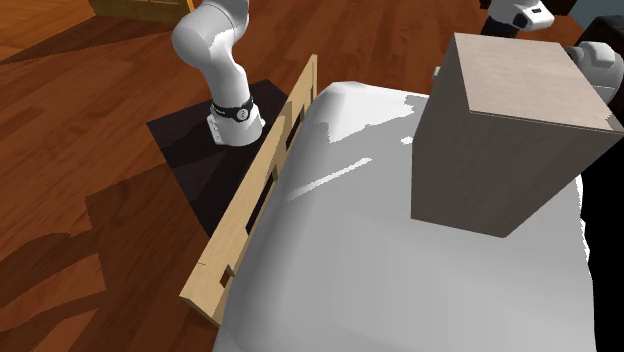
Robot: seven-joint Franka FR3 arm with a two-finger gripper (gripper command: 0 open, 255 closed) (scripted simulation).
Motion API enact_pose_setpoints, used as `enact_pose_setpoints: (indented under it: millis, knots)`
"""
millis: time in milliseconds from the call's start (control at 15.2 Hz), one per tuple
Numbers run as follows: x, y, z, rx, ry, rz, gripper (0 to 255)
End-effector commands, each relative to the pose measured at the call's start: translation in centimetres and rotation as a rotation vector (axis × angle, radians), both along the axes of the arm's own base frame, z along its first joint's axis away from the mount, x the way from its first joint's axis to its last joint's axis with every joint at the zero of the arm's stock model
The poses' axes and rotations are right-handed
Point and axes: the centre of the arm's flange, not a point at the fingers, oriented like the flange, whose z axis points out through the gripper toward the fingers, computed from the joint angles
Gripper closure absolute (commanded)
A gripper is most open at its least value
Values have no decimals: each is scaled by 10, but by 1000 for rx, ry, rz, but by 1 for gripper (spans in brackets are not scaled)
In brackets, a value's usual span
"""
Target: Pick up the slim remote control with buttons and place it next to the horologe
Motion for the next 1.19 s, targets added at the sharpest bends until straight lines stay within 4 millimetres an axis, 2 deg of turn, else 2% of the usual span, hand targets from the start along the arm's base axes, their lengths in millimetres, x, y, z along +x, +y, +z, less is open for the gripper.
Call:
enact_pose_setpoints:
  millis: [0,264,726,792,1122]
  knots:
    - [1,0,-10,1,-1,0,255]
    - [1,0,-29,1,-1,0,255]
    - [1,0,-29,1,-1,0,255]
    - [1,0,-29,1,-1,0,0]
    - [1,0,-29,1,-1,0,0]
